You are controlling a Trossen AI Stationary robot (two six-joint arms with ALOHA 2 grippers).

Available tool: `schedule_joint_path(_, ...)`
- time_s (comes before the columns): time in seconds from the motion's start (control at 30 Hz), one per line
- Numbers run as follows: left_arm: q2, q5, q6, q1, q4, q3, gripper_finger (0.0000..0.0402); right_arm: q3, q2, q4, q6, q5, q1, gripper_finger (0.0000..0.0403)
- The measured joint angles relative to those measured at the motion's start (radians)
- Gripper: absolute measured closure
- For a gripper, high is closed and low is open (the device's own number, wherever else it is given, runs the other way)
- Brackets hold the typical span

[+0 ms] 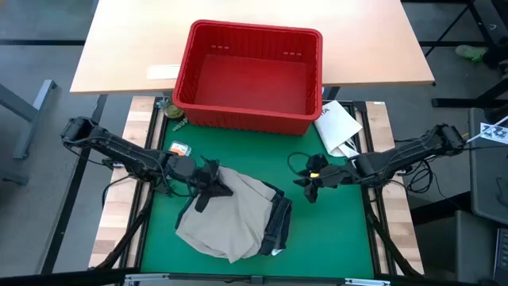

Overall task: Fold Laundry from Bin
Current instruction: Put the stacked of clothes into red bin

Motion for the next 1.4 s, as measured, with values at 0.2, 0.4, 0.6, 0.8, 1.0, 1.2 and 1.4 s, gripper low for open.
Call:
schedule_joint_path(0.2, 0.001, 0.008, -0.006, 0.000, -0.266, 0.000, 0.0360, 0.000, -0.004, 0.302, -0.155, 0.018, 0.001, 0.0242)
schedule_joint_path(0.4, -0.033, 0.071, -0.026, 0.002, -0.314, 0.000, 0.0344, 0.001, 0.087, 0.706, -0.373, -0.024, 0.001, 0.0242)
schedule_joint_path(0.6, -0.091, 0.010, 0.012, 0.005, -0.316, 0.000, 0.0359, 0.001, 0.253, 0.945, -0.440, -0.061, 0.001, 0.0242)
schedule_joint_path(0.8, -0.100, -0.127, 0.054, 0.007, -0.355, 0.000, 0.0367, 0.000, 0.422, 0.956, -0.438, -0.062, 0.000, 0.0242)
schedule_joint_path(1.0, -0.100, -0.283, 0.054, 0.007, -0.500, 0.000, 0.0374, 0.001, 0.509, 0.870, -0.422, 0.016, -0.002, 0.0242)
schedule_joint_path(1.2, -0.100, -0.315, 0.053, 0.007, -0.562, 0.000, 0.0383, 0.003, 0.513, 0.764, -0.362, 0.087, -0.002, 0.0242)
schedule_joint_path(1.4, -0.161, -0.280, 0.053, 0.006, -0.526, 0.028, 0.0399, -0.001, 0.489, 0.824, -0.370, 0.086, -0.002, 0.0242)
